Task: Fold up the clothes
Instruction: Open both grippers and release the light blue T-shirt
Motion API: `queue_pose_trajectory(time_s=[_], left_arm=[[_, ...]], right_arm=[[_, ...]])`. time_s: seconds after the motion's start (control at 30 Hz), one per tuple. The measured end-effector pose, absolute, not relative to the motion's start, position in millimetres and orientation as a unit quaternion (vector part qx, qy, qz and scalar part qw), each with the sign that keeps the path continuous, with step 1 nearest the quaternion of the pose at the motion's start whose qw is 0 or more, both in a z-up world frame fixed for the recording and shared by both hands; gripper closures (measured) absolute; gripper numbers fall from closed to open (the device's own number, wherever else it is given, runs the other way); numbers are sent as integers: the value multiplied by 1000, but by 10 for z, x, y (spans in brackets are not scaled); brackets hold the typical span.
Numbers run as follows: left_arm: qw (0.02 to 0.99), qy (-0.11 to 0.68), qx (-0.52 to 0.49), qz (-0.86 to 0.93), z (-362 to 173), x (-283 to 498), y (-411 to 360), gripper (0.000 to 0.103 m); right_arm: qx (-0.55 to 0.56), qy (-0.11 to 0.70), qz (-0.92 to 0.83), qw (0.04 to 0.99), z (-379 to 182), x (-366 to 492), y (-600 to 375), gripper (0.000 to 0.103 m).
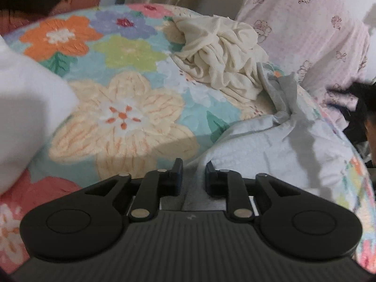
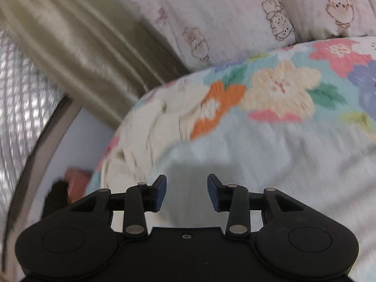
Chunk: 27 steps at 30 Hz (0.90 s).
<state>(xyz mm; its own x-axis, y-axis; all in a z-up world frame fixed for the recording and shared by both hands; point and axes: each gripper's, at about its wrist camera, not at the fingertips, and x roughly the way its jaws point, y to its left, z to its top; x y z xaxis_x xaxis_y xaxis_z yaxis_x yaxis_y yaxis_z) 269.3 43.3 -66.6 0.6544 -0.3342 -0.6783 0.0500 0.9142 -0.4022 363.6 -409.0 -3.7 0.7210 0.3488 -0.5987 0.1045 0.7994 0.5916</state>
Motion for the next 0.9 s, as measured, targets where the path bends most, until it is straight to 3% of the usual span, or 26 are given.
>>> queue_pose_trajectory(time_s=[0.1,0.27,0.37,0.6,0.7,0.9], left_arm=[[897,400,-166,-85,-606,2672,439,72],[922,341,-171,-66,-231,2371,590,75],[921,346,-166,-73,-155,2264,740,72],[893,401,-186,-85,-266,1973,823,72],[898,402,-162,-71,-243,1859,766,61],[885,396,-214,-120,-381,1603,764,61]], right_arm=[[292,375,87,875,-261,3058,-3921,59],[250,400,115,874,-596,2197,-3519,59],[219,406,128,878,-650,1818,-3255,59],[164,397,165,888,-427,1537,-2831,58],[155,390,181,889,-345,1477,-2661,57],[190,375,208,883,-463,1195,-2198,55]])
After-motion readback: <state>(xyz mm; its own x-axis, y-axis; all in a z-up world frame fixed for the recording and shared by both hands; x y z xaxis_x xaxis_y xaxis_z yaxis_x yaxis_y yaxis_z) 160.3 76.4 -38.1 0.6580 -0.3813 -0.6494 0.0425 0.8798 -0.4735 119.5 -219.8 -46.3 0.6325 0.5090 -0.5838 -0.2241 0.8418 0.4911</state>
